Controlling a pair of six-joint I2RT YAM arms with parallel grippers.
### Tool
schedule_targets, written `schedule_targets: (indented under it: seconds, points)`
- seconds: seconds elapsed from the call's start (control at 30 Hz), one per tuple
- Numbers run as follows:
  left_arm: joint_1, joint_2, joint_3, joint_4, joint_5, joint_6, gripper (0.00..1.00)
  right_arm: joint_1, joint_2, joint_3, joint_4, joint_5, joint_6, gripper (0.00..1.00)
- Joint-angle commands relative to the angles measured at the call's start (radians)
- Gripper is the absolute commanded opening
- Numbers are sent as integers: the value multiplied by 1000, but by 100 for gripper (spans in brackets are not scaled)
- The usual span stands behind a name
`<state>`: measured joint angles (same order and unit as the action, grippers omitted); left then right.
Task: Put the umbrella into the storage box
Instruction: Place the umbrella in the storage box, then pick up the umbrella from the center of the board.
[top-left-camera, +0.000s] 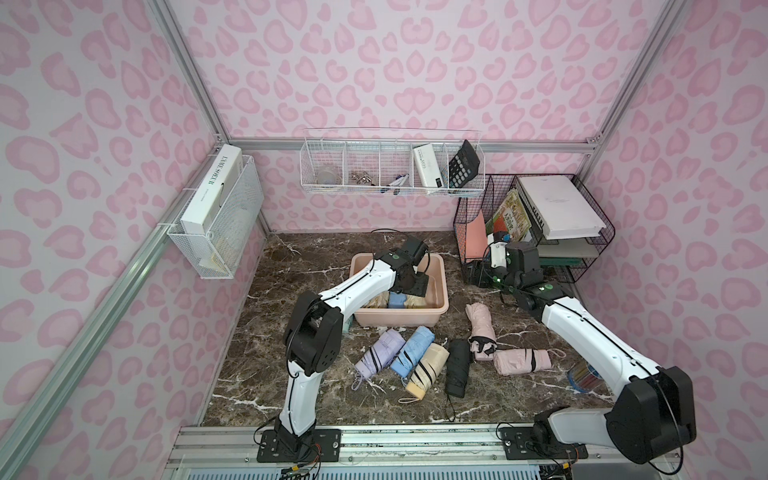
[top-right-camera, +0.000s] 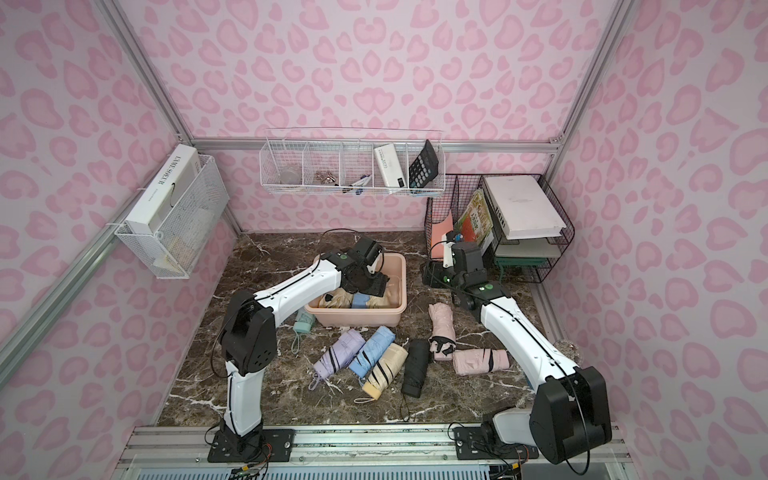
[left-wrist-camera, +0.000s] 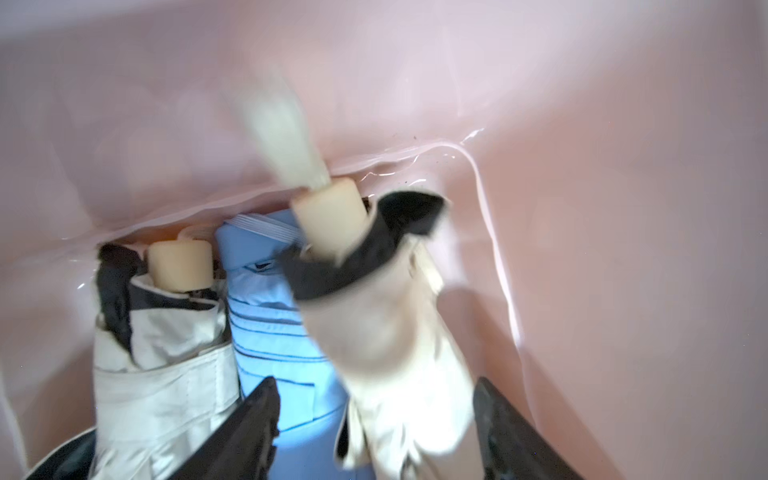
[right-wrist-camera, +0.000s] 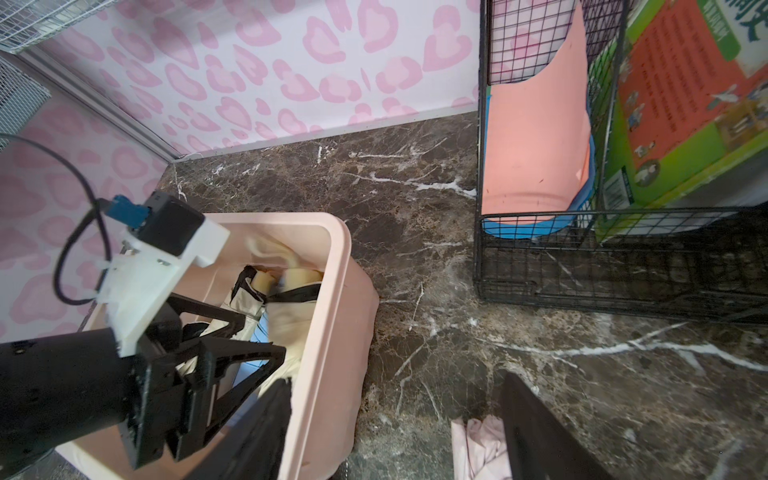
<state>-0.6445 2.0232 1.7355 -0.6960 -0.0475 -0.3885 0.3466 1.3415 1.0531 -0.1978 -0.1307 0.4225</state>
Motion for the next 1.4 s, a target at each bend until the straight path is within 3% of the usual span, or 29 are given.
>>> schedule_targets:
  seconds: [0.0,0.17,0.33,0.63,0.9,1.13,1.37]
  points:
    - [-1,-36,-25,29,2,21,82,0,0,16,15,9,-22,72]
    - [-1,-47,-31,18,2,7,81,2,-4,25,9,1,-32,72]
    - [-1,-166,-136,138,-10,-47,75,40,-28,22,26,-20,-108,71]
    - [5,-435,-322,183,-208,-199,75,241,-108,-65,148,-129,-504,71]
    - [25,-670,-506,197,-289,-297,75,429,-111,-98,70,-254,-859,72]
    - [33,-842,-642,189,-341,-342,75,566,-87,-122,-168,-198,-1223,74]
    - [37,-967,-722,137,-377,-388,75,665,-36,-161,-307,-18,-1396,75]
